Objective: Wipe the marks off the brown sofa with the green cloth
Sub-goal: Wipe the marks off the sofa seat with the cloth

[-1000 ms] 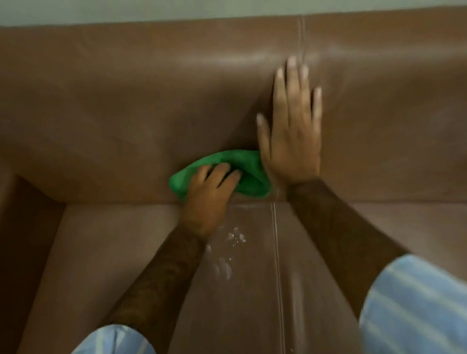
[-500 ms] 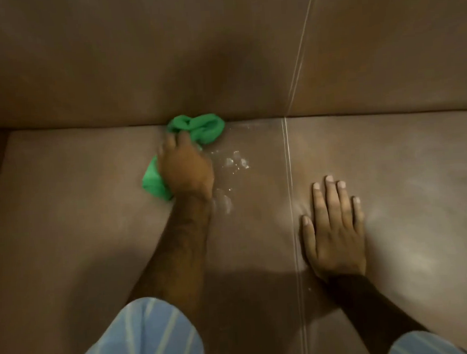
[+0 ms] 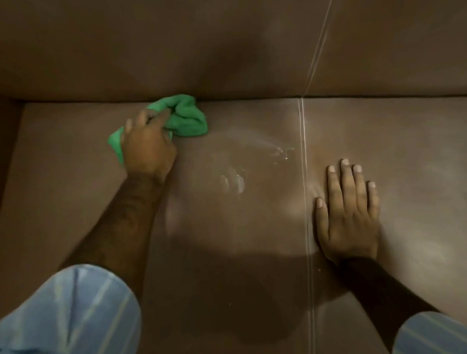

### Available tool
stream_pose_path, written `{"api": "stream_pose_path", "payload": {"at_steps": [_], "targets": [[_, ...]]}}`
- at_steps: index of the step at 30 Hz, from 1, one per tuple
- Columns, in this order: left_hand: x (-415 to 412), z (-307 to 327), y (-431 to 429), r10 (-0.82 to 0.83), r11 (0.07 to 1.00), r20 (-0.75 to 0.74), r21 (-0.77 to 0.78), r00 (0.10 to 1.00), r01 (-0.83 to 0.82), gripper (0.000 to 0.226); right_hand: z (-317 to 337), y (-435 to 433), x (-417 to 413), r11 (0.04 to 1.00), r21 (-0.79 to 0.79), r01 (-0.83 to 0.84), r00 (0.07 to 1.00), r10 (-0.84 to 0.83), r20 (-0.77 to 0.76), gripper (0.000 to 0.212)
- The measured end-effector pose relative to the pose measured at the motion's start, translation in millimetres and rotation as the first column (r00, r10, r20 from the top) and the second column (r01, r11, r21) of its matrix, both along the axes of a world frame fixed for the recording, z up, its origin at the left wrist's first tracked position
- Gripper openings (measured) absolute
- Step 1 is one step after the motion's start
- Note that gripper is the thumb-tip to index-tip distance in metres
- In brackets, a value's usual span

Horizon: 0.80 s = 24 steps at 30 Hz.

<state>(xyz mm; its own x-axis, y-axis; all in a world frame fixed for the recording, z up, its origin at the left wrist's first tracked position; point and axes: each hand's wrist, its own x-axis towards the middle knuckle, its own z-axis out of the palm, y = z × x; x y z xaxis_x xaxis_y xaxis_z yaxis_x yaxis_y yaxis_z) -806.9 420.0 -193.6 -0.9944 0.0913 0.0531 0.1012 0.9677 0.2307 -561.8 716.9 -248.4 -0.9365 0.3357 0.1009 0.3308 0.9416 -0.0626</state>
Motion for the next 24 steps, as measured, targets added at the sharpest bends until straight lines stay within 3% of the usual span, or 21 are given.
{"api": "stream_pose_path", "payload": {"at_steps": [2,3,6,9,11,12,13,15,17,18,19,21,24], "targets": [[14,-3,26,0.131,0.991,-0.007,0.012,0.991,-0.131,0.046,-2,1,0,1.0,0.011,0.003,1.0,-0.003,-0.007,0.069],[25,-3,47,0.118,0.993,0.007,0.008,0.993,-0.118,0.046,-2,1,0,1.0,0.009,0.003,1.0,-0.003,-0.011,0.069],[80,-3,98,-0.24,0.97,0.044,0.045,0.97,0.239,0.045,0,0,0,1.0,0.0,0.002,1.0,-0.002,-0.021,0.068],[141,-1,76,-0.585,0.81,0.08,0.096,0.807,0.578,0.039,1,1,-1,1.0,-0.004,0.01,1.0,-0.01,-0.013,0.068],[158,0,27,-0.706,0.707,0.087,0.033,0.703,0.706,0.038,1,1,0,1.0,-0.014,0.006,1.0,-0.006,-0.011,0.067],[155,-2,1,-0.693,0.718,0.074,-0.012,0.717,0.696,0.039,1,0,1,1.0,-0.014,0.004,1.0,-0.005,-0.012,0.067],[145,-5,-21,-0.614,0.787,0.052,-0.048,0.788,0.616,0.041,0,1,1,1.0,-0.011,0.006,1.0,-0.006,-0.015,0.068],[113,-5,-41,-0.234,0.97,0.005,-0.067,0.972,0.234,0.045,-3,1,1,1.0,-0.004,0.003,1.0,-0.003,-0.021,0.068],[80,1,-10,0.163,0.987,-0.02,-0.009,0.986,-0.163,0.047,-5,0,1,1.0,0.003,0.005,1.0,-0.005,-0.025,0.067],[70,2,21,0.211,0.977,-0.011,0.022,0.977,-0.211,0.048,-5,0,1,1.0,0.002,0.004,1.0,-0.004,-0.026,0.067],[66,2,55,0.157,0.987,0.005,0.046,0.988,-0.157,0.047,-4,0,1,1.0,-0.003,0.002,1.0,-0.002,-0.026,0.067],[73,1,125,-0.158,0.981,0.014,0.12,0.987,0.155,0.043,-4,1,1,1.0,-0.003,0.004,0.999,-0.004,-0.032,0.067],[104,8,165,-0.527,0.839,0.044,0.185,0.848,0.512,0.037,-3,0,0,1.0,-0.019,0.003,0.999,-0.004,-0.049,0.066]]}}
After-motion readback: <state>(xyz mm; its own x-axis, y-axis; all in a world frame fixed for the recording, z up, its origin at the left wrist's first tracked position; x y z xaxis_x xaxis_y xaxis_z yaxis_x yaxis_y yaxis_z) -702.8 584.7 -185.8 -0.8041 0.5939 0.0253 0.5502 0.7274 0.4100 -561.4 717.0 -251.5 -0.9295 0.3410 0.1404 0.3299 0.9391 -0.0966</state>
